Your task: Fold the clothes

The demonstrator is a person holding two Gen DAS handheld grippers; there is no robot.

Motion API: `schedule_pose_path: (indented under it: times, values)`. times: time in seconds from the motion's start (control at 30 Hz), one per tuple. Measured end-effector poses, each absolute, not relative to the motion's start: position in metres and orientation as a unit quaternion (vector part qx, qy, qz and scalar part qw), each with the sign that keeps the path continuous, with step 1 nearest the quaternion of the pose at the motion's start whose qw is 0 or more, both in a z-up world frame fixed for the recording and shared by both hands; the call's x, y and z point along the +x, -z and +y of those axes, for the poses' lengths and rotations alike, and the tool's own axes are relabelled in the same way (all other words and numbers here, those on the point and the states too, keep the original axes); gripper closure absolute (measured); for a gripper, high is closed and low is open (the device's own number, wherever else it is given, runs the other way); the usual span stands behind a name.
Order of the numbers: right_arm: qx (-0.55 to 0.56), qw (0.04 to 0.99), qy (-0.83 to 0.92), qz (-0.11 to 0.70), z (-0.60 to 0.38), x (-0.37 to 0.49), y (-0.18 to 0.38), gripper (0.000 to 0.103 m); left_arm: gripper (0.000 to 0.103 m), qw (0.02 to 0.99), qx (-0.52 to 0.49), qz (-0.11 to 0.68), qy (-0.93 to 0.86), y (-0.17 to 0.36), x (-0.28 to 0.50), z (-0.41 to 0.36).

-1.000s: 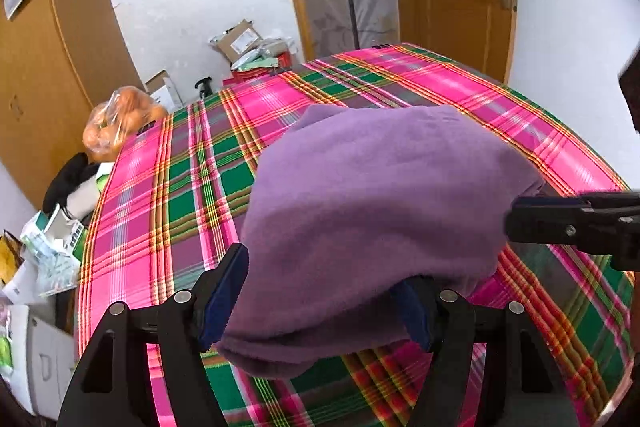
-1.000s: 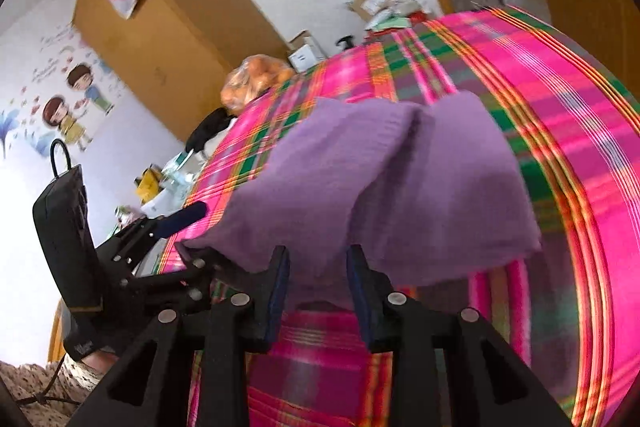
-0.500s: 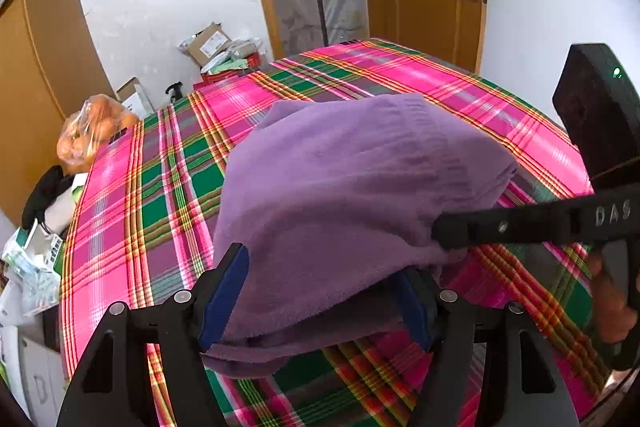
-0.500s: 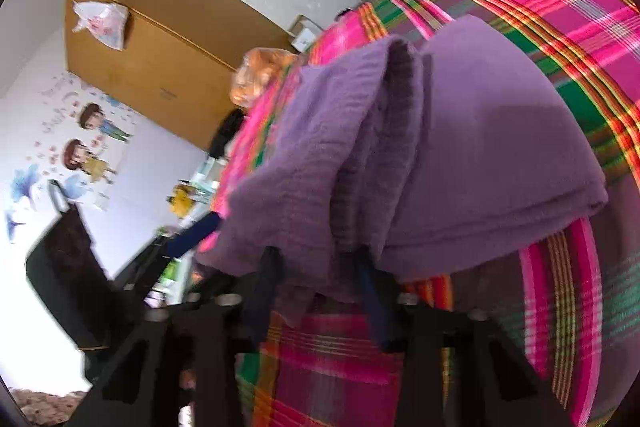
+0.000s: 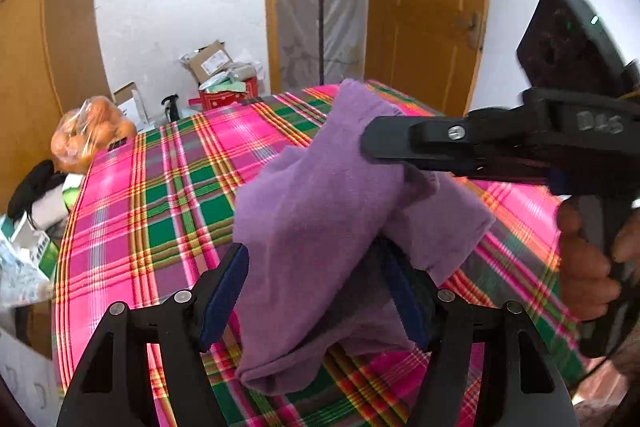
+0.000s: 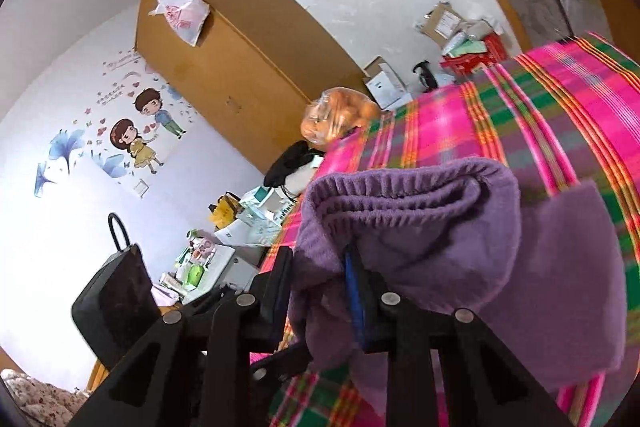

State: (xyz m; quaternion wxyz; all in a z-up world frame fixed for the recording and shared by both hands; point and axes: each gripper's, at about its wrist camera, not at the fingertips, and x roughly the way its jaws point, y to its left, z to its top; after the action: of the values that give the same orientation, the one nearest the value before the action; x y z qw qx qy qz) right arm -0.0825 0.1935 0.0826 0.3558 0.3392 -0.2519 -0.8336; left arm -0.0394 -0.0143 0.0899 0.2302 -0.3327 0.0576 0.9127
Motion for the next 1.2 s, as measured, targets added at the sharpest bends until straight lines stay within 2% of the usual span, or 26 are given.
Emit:
schedule_pose_path:
  times: [0.13, 0.23, 0.33, 0.5, 0.67, 0.83, 0.93, 1.0, 1.07, 1.2]
  values:
    - [0.342, 0.368, 0.827, -0.251, 0.175, -0.094, -0.084, 0.077, 0.032, 0.240, -0.335, 0.012, -0.911, -0.096, -0.043, -0.036]
    - [0.343, 0.385, 0.816, -0.260, 0.164, -0.102, -0.084, 0.089, 0.032, 0.255, -0.337, -0.012, -0.906, -0.098, -0.042, -0.048]
    - [0.350, 0.403, 0.808, -0.250, 0.146, -0.110, -0.086, 0.097, 0.032, 0.244, -0.342, -0.013, -0.907, -0.095, -0.047, -0.052]
    - [0.370, 0.412, 0.797, -0.240, 0.129, -0.115, -0.081, 0.097, 0.032, 0.201, -0.375, -0.024, -0.905, -0.079, -0.071, -0.057]
    - [0.373, 0.371, 0.819, -0.230, 0.162, -0.101, -0.072, 0.096, 0.033, 0.182, -0.451, -0.067, -0.871, -0.051, -0.104, -0.070]
    - [0.410, 0.250, 0.854, -0.199, 0.210, -0.082, -0.041, 0.088, 0.033, 0.169, -0.497, -0.117, -0.843, -0.030, -0.125, -0.087]
    - [0.436, 0.209, 0.856, -0.184, 0.228, -0.072, -0.019, 0.083, 0.033, 0.157, -0.514, -0.145, -0.831, -0.019, -0.134, -0.096]
    - [0.448, 0.220, 0.844, -0.195, 0.226, -0.069, -0.008, 0.080, 0.033, 0.153, -0.523, -0.164, -0.822, -0.013, -0.140, -0.101]
    - [0.457, 0.235, 0.834, -0.202, 0.220, -0.068, 0.001, 0.071, 0.033, 0.154, -0.529, -0.176, -0.816, -0.011, -0.143, -0.101]
    - [0.458, 0.267, 0.824, -0.198, 0.197, -0.071, 0.006, 0.064, 0.033, 0.161, -0.532, -0.184, -0.811, -0.013, -0.148, -0.093]
